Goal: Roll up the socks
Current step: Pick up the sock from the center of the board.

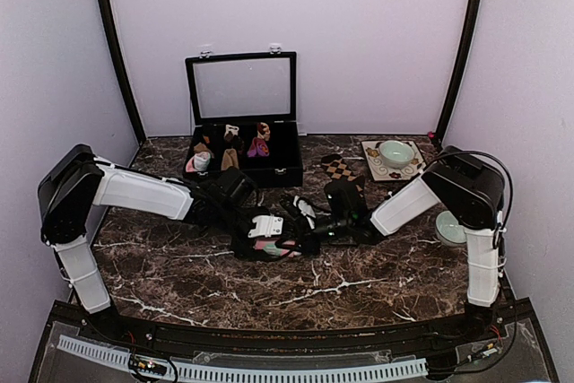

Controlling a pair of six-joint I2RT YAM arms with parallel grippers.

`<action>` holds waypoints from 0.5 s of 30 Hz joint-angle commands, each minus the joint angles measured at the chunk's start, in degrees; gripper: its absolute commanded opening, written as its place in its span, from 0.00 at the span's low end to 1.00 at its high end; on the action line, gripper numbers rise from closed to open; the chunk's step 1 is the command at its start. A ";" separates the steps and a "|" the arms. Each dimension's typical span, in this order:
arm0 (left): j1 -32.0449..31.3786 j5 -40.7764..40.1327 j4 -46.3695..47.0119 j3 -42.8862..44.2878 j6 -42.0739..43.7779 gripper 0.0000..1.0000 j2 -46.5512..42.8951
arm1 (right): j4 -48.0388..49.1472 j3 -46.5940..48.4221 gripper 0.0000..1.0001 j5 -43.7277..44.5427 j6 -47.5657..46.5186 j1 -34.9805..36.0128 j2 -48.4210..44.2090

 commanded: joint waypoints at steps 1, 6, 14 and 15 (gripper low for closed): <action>-1.25 -5.45 5.16 -0.25 3.99 0.77 1.72 | -15.83 -4.77 0.12 -1.56 3.52 0.31 6.32; -3.02 -10.20 8.77 -1.95 6.68 0.51 4.14 | -14.63 -3.65 0.12 -3.99 6.22 0.07 8.09; -4.07 -14.92 6.84 0.24 4.37 0.00 7.38 | -8.44 -3.95 0.13 -7.00 14.31 -1.59 8.94; -3.72 -14.05 4.65 1.31 3.16 0.00 7.30 | -7.31 -4.53 0.15 -6.96 15.04 -2.02 8.11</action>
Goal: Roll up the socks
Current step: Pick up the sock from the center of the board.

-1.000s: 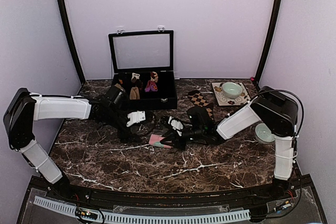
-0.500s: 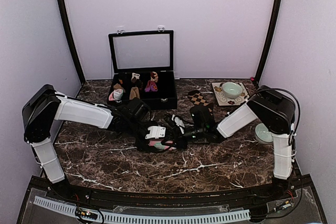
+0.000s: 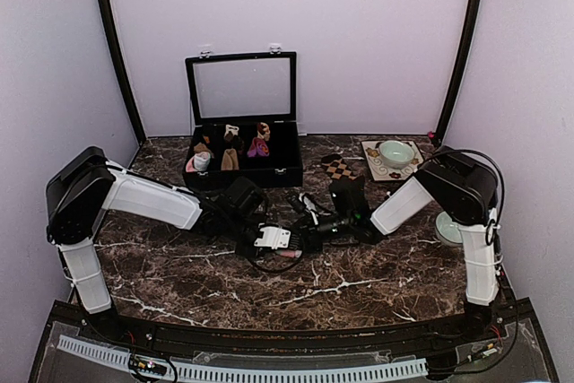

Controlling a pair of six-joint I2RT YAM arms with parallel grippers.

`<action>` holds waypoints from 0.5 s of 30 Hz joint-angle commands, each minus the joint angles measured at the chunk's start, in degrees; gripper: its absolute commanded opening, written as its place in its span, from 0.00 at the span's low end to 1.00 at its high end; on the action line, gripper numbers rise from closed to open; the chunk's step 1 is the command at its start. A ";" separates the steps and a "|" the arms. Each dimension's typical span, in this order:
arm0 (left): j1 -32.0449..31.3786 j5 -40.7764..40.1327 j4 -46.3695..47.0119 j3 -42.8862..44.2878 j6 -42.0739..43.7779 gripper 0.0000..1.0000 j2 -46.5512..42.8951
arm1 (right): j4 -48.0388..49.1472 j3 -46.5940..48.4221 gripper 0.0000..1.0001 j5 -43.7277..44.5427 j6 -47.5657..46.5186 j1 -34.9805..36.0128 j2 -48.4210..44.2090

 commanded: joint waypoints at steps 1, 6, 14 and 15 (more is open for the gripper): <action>0.69 -1.33 -2.97 3.34 -4.75 0.00 3.40 | -11.67 -5.70 0.19 0.86 6.49 -0.11 3.72; 8.07 19.78 -15.74 10.94 -16.45 0.00 0.62 | -7.34 -8.97 0.38 2.42 5.21 -2.08 -4.70; 18.47 49.83 -32.85 20.65 -23.86 0.00 1.56 | -6.89 -7.99 0.54 1.04 0.49 -2.19 -14.47; 18.78 51.06 -34.02 20.95 -23.45 0.00 1.53 | -7.06 -7.19 0.60 1.06 0.44 -2.08 -14.84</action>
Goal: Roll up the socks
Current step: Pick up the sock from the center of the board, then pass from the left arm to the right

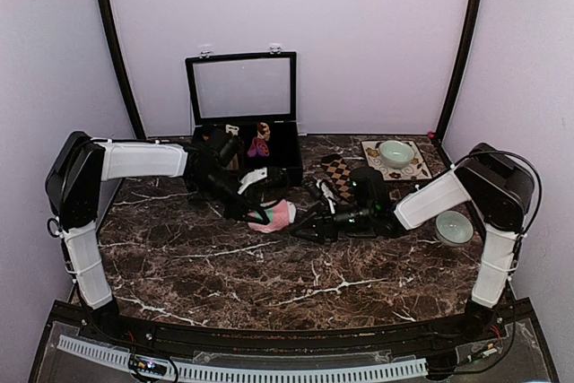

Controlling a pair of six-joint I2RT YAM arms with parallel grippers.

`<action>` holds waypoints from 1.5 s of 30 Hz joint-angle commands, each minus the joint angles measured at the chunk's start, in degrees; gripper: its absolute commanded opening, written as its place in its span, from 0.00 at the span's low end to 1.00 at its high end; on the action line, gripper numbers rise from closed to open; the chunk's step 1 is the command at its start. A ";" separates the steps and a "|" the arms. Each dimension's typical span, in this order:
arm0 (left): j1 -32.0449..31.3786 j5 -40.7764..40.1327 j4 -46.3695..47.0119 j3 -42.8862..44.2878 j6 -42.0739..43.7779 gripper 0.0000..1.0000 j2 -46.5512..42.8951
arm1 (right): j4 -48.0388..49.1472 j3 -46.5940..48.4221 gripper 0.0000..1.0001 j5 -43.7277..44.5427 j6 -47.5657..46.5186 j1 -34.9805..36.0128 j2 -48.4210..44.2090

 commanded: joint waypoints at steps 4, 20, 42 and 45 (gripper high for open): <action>3.47 16.66 -11.02 3.67 -3.29 0.00 -1.60 | -7.92 3.30 0.62 -0.87 -2.38 0.64 -1.83; 4.71 14.30 -9.16 3.10 -5.84 0.00 -3.60 | 3.29 6.18 0.65 5.43 4.02 2.93 -3.76; 4.79 15.02 -12.53 4.77 -0.47 0.01 -7.59 | 3.09 25.23 0.01 -12.30 14.16 3.68 10.14; 6.53 13.45 -11.01 5.18 -2.30 0.19 -8.62 | 0.75 26.67 0.00 -11.66 12.22 2.54 9.79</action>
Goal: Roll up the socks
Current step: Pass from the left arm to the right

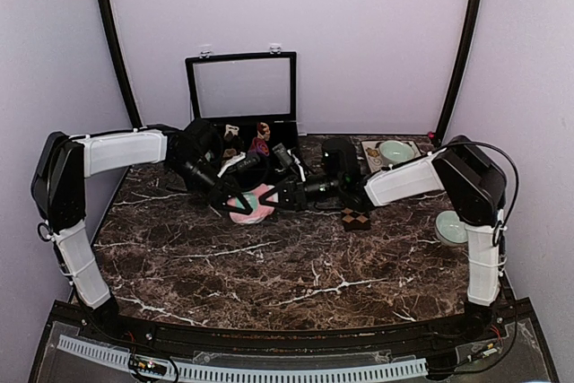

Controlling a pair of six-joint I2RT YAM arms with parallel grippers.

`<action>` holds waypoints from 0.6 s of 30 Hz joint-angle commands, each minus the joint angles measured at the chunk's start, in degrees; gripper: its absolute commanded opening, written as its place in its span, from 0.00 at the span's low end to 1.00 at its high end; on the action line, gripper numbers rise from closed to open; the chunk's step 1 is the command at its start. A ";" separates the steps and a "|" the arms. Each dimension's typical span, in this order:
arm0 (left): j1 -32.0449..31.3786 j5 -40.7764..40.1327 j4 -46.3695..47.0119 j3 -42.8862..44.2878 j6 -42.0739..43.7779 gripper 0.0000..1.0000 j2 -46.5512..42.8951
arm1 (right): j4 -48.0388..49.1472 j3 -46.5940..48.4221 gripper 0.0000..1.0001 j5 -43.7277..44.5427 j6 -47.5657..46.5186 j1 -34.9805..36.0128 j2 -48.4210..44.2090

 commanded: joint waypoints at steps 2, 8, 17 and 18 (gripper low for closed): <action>1.68 1.92 5.38 2.14 -2.09 0.43 -5.02 | -4.06 5.65 0.00 0.54 -5.87 -0.54 -1.19; 11.59 -2.28 11.22 1.69 -8.71 0.77 -7.25 | -36.24 25.70 0.00 19.92 -25.58 -2.64 2.71; 25.46 -6.17 7.24 -0.72 -7.37 0.80 -9.89 | -54.68 54.28 0.00 33.49 -33.40 -5.61 16.01; 25.74 -7.31 6.53 -2.09 -6.43 0.80 -10.16 | -56.04 56.49 0.00 34.79 -34.06 -5.66 17.81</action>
